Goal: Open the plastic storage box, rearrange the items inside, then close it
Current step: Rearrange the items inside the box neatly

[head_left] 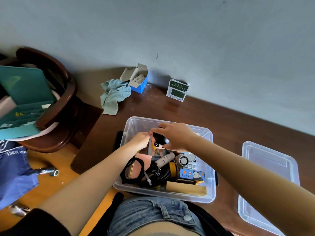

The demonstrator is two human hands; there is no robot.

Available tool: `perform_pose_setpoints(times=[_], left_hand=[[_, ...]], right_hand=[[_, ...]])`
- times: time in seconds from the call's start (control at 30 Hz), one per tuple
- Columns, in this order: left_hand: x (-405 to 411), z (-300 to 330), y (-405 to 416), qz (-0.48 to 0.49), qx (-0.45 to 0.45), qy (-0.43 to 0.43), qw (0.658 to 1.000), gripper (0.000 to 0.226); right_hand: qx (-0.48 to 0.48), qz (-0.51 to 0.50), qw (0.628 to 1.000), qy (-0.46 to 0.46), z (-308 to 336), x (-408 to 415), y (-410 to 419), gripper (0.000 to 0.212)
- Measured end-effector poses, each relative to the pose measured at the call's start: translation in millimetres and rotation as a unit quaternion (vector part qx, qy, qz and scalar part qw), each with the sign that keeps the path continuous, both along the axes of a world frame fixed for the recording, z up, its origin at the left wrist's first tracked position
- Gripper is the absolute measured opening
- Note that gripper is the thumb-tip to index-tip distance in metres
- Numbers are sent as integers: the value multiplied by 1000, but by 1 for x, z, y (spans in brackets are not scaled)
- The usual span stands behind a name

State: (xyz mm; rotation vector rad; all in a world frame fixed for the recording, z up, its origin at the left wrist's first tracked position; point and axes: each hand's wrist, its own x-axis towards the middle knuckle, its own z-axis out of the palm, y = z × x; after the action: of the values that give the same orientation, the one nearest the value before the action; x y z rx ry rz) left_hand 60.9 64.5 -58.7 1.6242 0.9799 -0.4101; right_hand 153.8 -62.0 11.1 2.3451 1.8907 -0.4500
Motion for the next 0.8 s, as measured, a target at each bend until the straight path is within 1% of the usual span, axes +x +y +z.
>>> perform_pose_setpoints(times=[0.07, 0.17, 0.27, 0.37, 0.43, 0.5, 0.63, 0.73, 0.8], left_hand=[[2, -2, -2, -9, -6, -1, 1000, 33], [2, -7, -3, -36, 25, 4, 999, 31], [5, -9, -2, -60, 102, 24, 993, 29], [7, -11, -5, -43, 174, 39, 983, 28], [9, -15, -7, -14, 183, 39, 982, 28], [11, -17, -6, -6, 191, 42, 981, 27], [18, -20, -3, -26, 216, 44, 975, 28], [24, -19, -5, -43, 220, 49, 973, 33], [28, -15, -4, -65, 211, 55, 974, 29]], right_hand=[[5, -24, 1000, 13, 0, -3, -5, 67], [0, -50, 998, 24, 0, -9, -9, 70], [-2, -69, 997, 38, 2, -10, -9, 68], [-9, -78, 996, 39, 4, -11, -7, 67], [-5, -75, 997, 35, 4, -11, -7, 67], [3, -78, 996, 40, 5, -8, -7, 67], [11, -99, 993, 60, 5, -5, -8, 66], [8, -108, 994, 34, 4, -2, -7, 64], [7, -100, 995, 15, 2, -2, -7, 64]])
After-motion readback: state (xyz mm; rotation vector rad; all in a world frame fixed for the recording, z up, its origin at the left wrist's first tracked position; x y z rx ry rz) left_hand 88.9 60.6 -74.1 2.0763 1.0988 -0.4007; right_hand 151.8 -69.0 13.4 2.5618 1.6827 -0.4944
